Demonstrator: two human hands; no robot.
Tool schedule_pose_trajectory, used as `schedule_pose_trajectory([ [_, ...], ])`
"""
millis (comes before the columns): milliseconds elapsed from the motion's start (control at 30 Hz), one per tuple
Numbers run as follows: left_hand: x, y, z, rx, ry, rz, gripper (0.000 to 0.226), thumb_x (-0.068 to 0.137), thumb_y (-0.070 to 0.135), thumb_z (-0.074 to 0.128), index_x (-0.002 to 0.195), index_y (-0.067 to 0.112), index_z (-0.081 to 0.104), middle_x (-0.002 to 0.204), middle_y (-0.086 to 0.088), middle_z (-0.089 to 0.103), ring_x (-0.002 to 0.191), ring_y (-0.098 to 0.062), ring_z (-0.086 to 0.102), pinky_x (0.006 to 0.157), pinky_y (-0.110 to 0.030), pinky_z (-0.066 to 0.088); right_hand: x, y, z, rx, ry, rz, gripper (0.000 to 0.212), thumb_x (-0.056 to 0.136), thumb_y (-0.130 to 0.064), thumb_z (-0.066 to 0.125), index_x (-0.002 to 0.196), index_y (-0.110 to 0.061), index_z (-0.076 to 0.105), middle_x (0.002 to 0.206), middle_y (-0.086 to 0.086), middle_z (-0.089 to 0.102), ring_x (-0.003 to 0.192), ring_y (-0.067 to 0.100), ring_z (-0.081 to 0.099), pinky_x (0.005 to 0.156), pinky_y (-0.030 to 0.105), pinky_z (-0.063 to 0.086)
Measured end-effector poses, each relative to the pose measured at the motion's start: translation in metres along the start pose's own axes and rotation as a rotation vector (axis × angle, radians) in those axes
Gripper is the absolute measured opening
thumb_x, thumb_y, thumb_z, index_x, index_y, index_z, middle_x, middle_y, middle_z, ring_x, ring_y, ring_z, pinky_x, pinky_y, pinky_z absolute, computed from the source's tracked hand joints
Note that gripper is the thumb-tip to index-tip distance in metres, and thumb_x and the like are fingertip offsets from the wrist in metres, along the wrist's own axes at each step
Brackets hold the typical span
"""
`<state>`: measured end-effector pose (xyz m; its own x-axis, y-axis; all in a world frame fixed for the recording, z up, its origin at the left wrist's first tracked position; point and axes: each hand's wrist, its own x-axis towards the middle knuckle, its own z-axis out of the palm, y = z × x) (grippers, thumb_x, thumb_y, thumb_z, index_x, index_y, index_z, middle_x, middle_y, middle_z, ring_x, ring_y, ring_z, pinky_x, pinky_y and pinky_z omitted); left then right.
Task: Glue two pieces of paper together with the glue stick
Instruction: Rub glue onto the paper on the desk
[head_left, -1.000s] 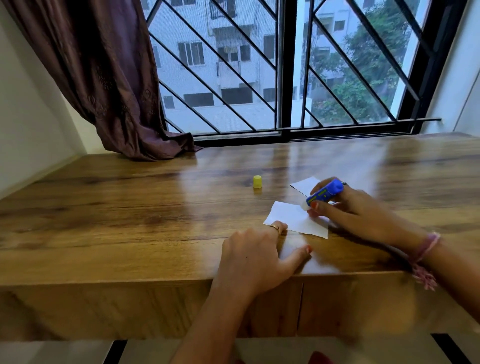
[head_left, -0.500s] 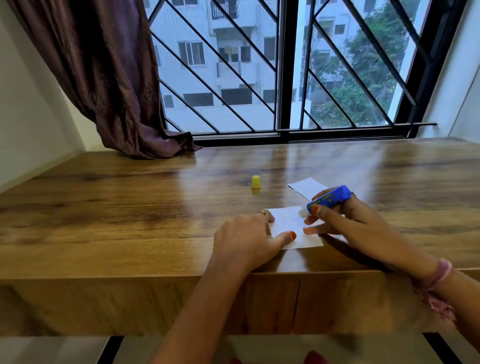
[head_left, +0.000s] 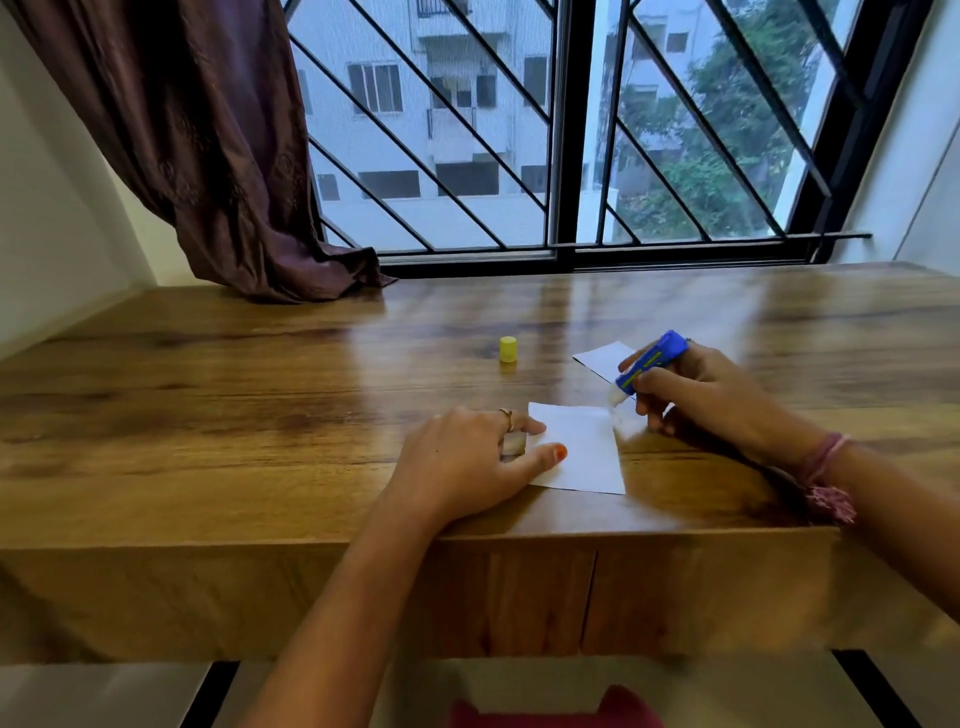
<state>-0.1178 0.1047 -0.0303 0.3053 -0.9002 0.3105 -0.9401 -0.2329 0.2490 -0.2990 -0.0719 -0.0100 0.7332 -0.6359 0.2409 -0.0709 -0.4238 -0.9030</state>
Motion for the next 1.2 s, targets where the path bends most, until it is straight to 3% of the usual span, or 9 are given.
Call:
schedule_pose_trajectory([
  [233, 0.000, 0.001, 0.001, -0.008, 0.003, -0.034, 0.039, 0.084, 0.067, 0.044, 0.115, 0.050, 0.059, 0.055, 0.016, 0.036, 0.067, -0.010, 0.043, 0.061, -0.028, 0.036, 0.006, 0.003, 0.008, -0.145, 0.008, -0.049, 0.009, 0.089, -0.013, 0.056, 0.085, -0.008, 0.062, 0.049, -0.004, 0.059, 0.042, 0.010, 0.050, 0.044, 0.018, 0.041],
  [433, -0.002, 0.001, 0.000, 0.020, 0.019, -0.032, 0.043, 0.081, 0.071, 0.042, 0.116, 0.051, 0.058, 0.061, 0.012, 0.042, 0.079, -0.012, 0.057, 0.063, -0.028, 0.037, 0.004, 0.000, 0.010, -0.192, -0.029, -0.075, 0.043, 0.091, -0.015, 0.055, 0.055, -0.038, 0.062, 0.044, -0.006, 0.054, 0.037, 0.005, 0.044, 0.040, 0.016, 0.037],
  [567, -0.001, 0.001, 0.000, 0.015, 0.014, -0.024, 0.045, 0.081, 0.072, 0.041, 0.117, 0.052, 0.057, 0.079, 0.010, 0.061, 0.084, -0.013, 0.059, 0.063, -0.029, 0.039, 0.003, 0.000, 0.009, -0.181, -0.071, -0.073, 0.039, 0.092, -0.014, 0.053, 0.059, -0.033, 0.061, 0.042, -0.005, 0.050, 0.036, 0.007, 0.039, 0.039, 0.017, 0.033],
  [700, 0.000, 0.001, -0.002, 0.017, -0.021, -0.036, 0.044, 0.082, 0.072, 0.041, 0.118, 0.052, 0.057, 0.068, 0.011, 0.046, 0.086, -0.016, 0.059, 0.065, -0.030, 0.041, 0.006, 0.002, 0.008, -0.212, -0.015, -0.082, 0.024, 0.091, -0.014, 0.054, 0.069, -0.022, 0.058, 0.042, -0.007, 0.051, 0.036, 0.007, 0.040, 0.040, 0.017, 0.034],
  [833, -0.001, 0.002, -0.002, -0.006, -0.005, -0.034, 0.041, 0.082, 0.070, 0.044, 0.115, 0.051, 0.058, 0.081, 0.008, 0.063, 0.086, -0.016, 0.059, 0.064, -0.030, 0.037, 0.005, 0.005, 0.006, -0.209, -0.075, -0.077, 0.011, 0.092, -0.016, 0.055, 0.083, -0.013, 0.061, 0.044, -0.004, 0.052, 0.037, 0.008, 0.042, 0.039, 0.018, 0.034],
  [1200, -0.001, 0.000, -0.001, -0.020, -0.001, -0.024, 0.042, 0.081, 0.071, 0.044, 0.115, 0.051, 0.058, 0.073, 0.015, 0.057, 0.085, -0.017, 0.060, 0.071, -0.032, 0.045, 0.007, 0.009, 0.005, -0.284, -0.051, -0.112, 0.012, 0.090, -0.021, 0.058, 0.090, -0.010, 0.060, 0.047, -0.006, 0.055, 0.042, 0.005, 0.051, 0.044, 0.014, 0.039],
])
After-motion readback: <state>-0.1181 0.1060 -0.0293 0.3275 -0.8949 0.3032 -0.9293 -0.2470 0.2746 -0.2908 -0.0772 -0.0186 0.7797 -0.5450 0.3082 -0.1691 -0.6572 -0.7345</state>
